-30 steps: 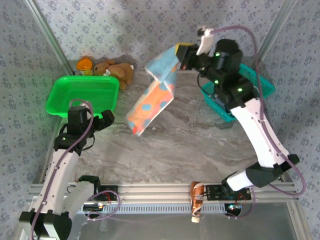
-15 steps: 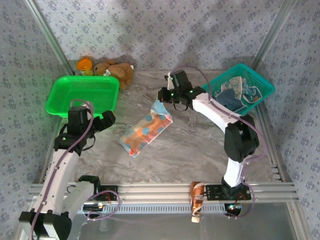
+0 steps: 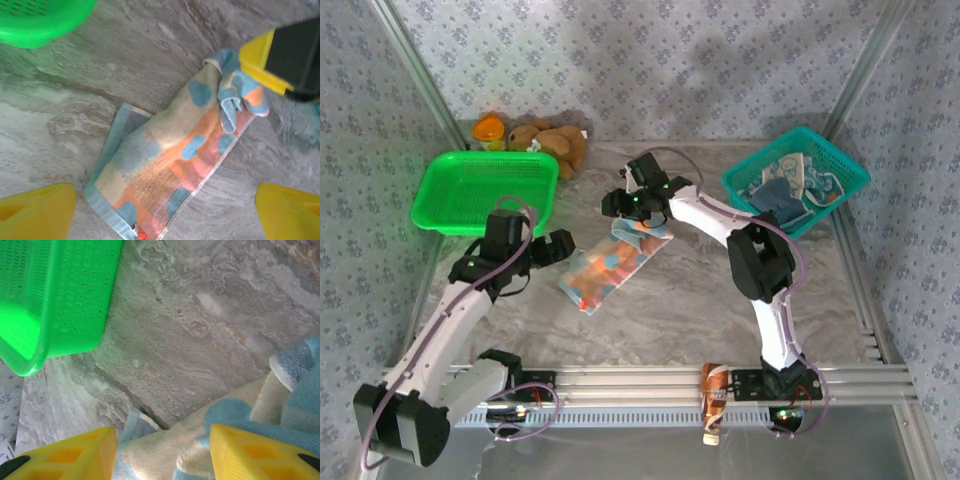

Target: Fold and stack the towels

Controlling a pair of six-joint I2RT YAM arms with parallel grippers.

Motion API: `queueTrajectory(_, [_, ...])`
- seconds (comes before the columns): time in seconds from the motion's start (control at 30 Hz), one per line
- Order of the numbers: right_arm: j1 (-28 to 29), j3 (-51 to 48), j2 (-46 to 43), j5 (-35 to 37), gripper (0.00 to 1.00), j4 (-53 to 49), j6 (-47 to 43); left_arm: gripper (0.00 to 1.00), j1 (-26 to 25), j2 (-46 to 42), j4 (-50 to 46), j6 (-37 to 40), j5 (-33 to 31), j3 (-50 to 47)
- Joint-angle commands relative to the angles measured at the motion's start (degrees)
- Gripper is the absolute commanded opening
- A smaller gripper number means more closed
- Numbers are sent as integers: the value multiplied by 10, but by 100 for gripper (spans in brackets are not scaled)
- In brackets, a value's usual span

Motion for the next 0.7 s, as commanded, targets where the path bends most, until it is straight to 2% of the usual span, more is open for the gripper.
queueTrajectory(0.0, [-19, 5, -30, 22, 50, -44, -27, 89, -30, 25, 28, -5, -12, 4])
queueTrajectory(0.1, [-23, -34, -60, 44, 44, -49, -56, 88, -46, 49, 34, -11, -20, 8])
queueTrajectory(0.33, [-20, -141, -94, 84, 21, -38, -105, 80, -84, 84, 63, -17, -25, 8])
queueTrajectory(0.43, [-17, -175, -97, 87, 16, -15, -108, 78, -93, 95, 64, -19, -25, 11])
queueTrajectory(0.5, [-12, -183, -91, 94, 16, -7, -110, 79, -97, 99, 64, -19, -26, 11])
queueTrajectory(0.67, [-5, -176, -62, 115, 25, 0, -113, 80, -103, 99, 59, -20, -30, 14])
